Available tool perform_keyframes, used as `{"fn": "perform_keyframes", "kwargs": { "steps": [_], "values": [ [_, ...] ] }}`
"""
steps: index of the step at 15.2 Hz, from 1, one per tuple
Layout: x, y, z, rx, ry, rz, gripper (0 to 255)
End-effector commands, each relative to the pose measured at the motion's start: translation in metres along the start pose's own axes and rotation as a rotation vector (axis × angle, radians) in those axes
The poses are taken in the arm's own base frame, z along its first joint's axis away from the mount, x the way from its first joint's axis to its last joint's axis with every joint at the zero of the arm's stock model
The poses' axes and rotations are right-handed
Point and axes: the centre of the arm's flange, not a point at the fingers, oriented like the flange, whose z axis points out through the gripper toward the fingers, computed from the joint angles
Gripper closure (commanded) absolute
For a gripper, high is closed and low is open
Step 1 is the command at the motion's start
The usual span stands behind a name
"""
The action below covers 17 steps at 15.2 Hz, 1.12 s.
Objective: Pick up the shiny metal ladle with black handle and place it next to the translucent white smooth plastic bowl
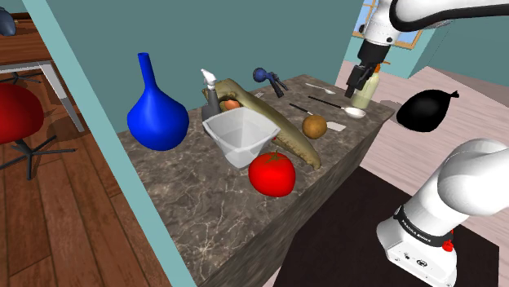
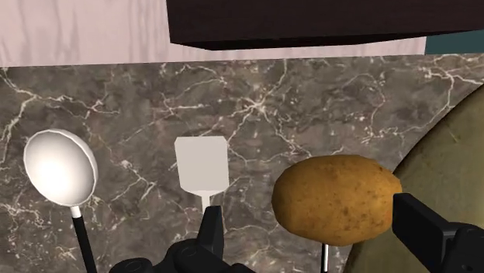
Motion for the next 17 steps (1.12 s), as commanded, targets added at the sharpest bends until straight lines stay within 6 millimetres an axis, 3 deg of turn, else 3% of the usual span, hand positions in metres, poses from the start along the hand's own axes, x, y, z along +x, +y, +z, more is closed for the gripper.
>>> {"fn": "perform_keyframes", "kwargs": {
  "steps": [1,17],
  "values": [
    [0.009,0.021,0.011,0.008,0.006,0.005,0],
    [0.083,0.196,0.117,0.078,0.045,0.047,0]
  ]
}}
